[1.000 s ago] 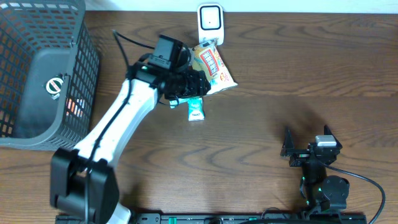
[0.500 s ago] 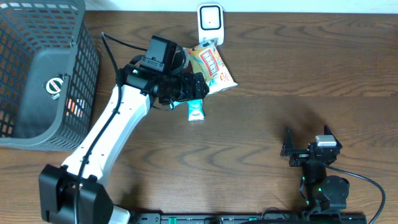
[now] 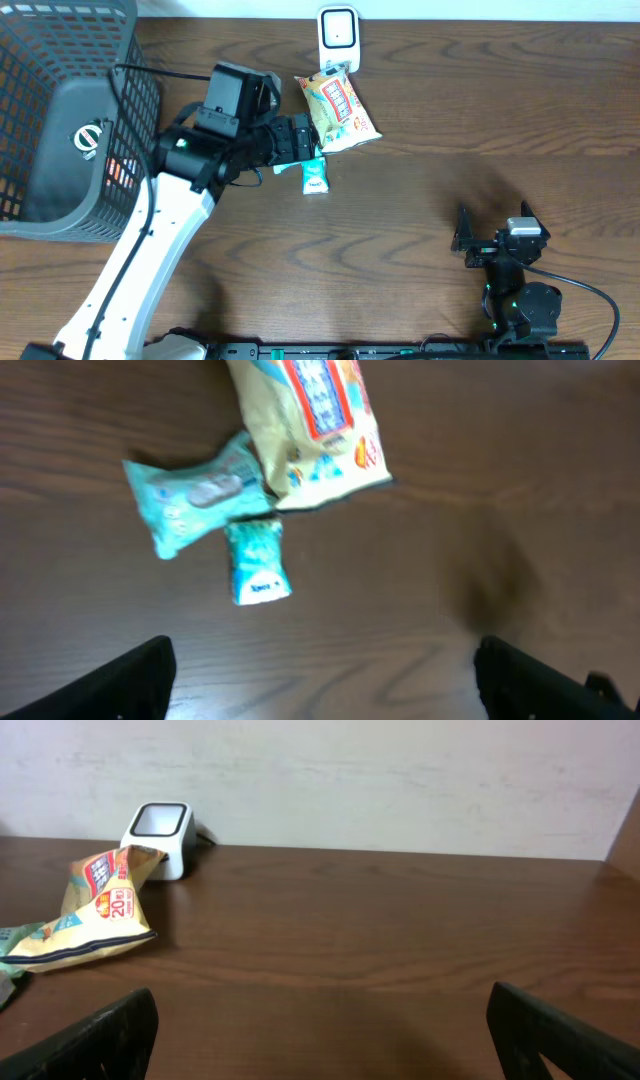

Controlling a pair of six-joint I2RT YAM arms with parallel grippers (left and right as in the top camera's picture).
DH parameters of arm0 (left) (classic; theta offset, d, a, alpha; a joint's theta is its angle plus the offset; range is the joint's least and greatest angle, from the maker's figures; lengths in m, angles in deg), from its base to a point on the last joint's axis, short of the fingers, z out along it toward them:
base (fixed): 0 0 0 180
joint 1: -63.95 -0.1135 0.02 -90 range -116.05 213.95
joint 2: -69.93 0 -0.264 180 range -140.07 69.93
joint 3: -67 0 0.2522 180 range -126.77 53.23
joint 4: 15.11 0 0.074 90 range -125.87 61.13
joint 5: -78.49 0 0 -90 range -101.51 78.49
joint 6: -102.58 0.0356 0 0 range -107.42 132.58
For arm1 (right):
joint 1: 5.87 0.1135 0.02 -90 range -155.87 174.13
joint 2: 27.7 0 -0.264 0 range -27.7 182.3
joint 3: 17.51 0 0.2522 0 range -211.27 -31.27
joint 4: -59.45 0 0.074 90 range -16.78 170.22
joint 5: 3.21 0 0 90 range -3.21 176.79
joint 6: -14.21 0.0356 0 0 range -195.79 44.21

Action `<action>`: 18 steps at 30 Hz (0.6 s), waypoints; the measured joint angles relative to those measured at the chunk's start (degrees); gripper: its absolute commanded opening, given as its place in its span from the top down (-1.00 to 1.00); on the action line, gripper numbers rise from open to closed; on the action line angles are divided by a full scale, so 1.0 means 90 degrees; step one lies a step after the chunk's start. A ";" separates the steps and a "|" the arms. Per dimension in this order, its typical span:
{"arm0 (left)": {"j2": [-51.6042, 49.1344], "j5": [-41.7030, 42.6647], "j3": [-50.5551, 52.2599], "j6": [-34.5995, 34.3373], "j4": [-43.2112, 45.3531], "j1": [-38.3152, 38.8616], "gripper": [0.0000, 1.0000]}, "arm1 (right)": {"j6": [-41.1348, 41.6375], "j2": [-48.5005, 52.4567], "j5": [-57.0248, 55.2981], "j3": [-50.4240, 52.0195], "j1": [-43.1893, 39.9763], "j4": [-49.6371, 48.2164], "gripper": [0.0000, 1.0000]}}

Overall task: Scan the item barcode
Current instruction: 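Present the small item at the scanner and set it down, then move the empty left gripper back into the grey basket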

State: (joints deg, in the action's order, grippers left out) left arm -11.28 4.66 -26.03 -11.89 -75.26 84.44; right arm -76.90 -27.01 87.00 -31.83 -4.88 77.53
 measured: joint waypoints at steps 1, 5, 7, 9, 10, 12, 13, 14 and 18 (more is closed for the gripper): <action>0.0058 -0.0119 0.0000 -0.0085 -0.0002 0.0000 -0.92 | 0.0000 0.0000 0.0000 0.0000 0.0000 0.0000 -0.98; 0.0216 -0.0430 0.0000 -0.0287 -0.0007 -0.0024 -0.93 | 0.0000 0.0000 0.0000 0.0000 0.0000 0.0000 -0.98; 0.0284 -0.0505 0.0000 -0.0313 -0.0002 -0.0051 -0.96 | 0.0000 0.0000 0.0000 0.0000 0.0000 0.0000 -0.99; 0.0330 -0.0556 0.0000 -0.0335 -0.0007 -0.0066 -0.96 | 0.0000 0.0000 0.0000 0.0000 0.0000 0.0000 -0.98; 0.0333 -0.0566 0.0000 -0.0352 -0.0010 -0.0070 -0.96 | 0.0000 0.0000 0.0000 0.0000 0.0000 0.0000 -0.99; 0.0335 -0.0580 0.0000 -0.0362 0.0007 -0.0070 -0.96 | 0.0000 0.0000 0.0000 0.0000 0.0000 0.0000 -0.99; 0.0335 -0.0580 0.0000 -0.0379 0.0058 -0.0070 -0.96 | 0.0000 0.0000 0.0000 0.0000 0.0000 0.0000 -0.99; 0.0335 -0.0571 0.0000 -0.0403 0.0153 -0.0068 -0.96 | 0.0000 0.0000 0.0000 0.0000 0.0000 0.0000 -0.99; 0.0389 -0.0427 0.0000 -0.0427 0.0724 -0.0080 -0.96 | 0.0002 0.0000 -0.0002 0.0000 0.0000 -0.0002 -0.98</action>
State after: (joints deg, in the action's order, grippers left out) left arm -7.78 0.81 -26.03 -15.74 -68.75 83.72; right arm -76.87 -27.01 86.98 -31.83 -4.88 77.51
